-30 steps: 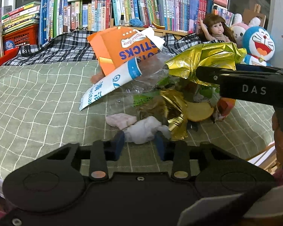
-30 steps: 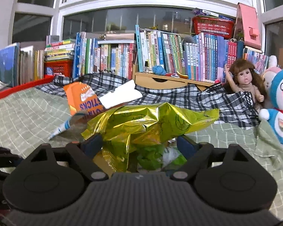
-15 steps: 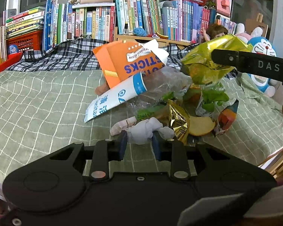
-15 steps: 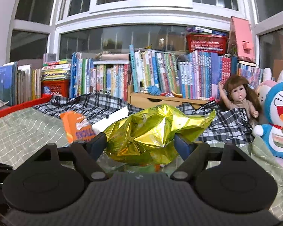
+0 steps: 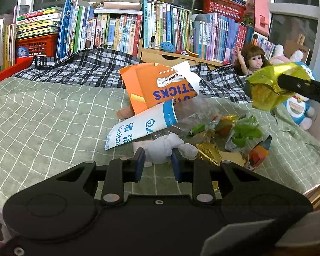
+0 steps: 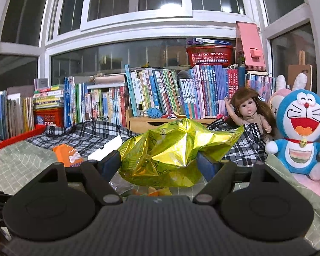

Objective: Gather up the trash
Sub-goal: 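Grasp the white tissue with the left tool while the right tool holds the gold bag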

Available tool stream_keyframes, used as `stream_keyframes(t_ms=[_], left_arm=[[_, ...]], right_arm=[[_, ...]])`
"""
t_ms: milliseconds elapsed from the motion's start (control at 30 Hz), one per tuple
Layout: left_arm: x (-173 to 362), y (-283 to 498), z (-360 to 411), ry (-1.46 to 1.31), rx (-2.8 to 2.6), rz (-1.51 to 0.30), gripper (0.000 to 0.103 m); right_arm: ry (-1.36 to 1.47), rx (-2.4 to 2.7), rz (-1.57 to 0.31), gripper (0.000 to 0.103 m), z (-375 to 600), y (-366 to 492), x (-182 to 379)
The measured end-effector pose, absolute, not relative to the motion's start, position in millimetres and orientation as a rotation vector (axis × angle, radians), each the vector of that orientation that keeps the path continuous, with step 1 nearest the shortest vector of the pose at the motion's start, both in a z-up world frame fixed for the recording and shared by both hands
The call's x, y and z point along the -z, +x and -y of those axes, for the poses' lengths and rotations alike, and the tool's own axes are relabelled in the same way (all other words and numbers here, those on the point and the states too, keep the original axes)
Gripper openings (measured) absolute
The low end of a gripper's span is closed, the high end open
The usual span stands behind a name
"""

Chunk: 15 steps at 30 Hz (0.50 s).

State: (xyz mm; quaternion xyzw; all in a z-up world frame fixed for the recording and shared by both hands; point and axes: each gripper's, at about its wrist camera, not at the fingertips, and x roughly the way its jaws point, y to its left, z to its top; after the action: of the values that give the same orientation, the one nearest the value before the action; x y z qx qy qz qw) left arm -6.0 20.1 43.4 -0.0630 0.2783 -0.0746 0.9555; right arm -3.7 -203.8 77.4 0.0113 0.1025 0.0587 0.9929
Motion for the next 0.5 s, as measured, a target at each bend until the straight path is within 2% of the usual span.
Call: stream_keyframes(t_ms=[500], left_arm=[[-69, -3, -37, -0.199, 0.130, -0.516, 0.025]], right_arm=[[0.044, -0.151, -0.187, 0.079, 209, -33, -82]])
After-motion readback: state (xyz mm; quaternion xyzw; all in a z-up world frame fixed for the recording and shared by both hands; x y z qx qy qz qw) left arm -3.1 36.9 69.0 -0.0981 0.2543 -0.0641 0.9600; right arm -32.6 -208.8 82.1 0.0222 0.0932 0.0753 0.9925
